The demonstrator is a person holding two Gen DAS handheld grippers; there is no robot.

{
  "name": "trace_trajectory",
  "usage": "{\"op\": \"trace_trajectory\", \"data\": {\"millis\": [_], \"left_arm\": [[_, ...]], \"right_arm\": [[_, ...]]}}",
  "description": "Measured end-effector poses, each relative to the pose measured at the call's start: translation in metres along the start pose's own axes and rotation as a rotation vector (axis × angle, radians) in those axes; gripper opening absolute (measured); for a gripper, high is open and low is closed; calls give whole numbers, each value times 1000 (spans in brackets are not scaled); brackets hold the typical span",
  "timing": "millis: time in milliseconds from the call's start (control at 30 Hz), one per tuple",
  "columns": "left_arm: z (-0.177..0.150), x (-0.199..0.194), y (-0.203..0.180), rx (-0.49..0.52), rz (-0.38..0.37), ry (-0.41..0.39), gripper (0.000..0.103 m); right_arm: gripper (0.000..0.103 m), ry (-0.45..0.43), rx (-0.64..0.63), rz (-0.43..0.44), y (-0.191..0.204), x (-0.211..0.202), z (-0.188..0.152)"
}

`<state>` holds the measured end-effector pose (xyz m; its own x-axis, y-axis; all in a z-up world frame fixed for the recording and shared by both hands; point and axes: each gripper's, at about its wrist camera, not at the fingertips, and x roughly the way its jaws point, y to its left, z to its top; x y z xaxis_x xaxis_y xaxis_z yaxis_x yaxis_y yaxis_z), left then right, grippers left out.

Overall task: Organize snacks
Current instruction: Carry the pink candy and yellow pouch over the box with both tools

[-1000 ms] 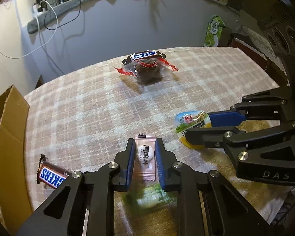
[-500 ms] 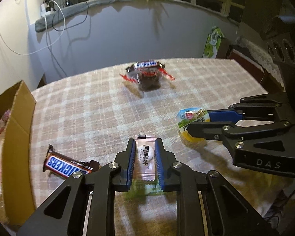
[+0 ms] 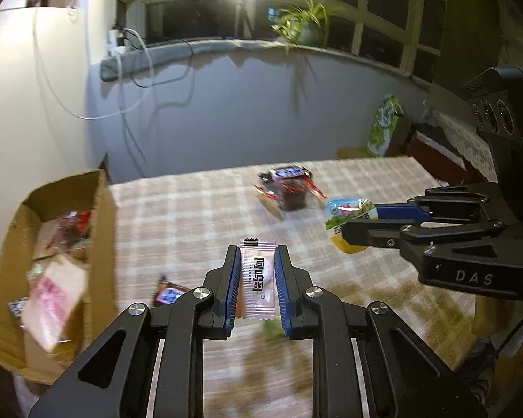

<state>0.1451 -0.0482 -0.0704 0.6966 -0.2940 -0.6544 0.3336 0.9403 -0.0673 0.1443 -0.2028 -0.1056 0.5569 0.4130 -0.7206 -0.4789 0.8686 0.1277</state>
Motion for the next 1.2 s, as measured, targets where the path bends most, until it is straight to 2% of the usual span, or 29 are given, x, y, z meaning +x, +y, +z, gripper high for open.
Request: {"op": "trace_trajectory", "data": {"millis": [300, 700, 1200], "left_arm": [[-3, -34, 55, -70, 81, -56, 18], [-17, -65, 135, -182, 191, -93, 18], [-34, -68, 187, -239, 252, -83, 18]], "right_arm": [[22, -42, -47, 27, 44, 3, 37], [22, -46, -136, 95, 107, 41, 83], [22, 17, -199, 136, 167, 107, 116]]}}
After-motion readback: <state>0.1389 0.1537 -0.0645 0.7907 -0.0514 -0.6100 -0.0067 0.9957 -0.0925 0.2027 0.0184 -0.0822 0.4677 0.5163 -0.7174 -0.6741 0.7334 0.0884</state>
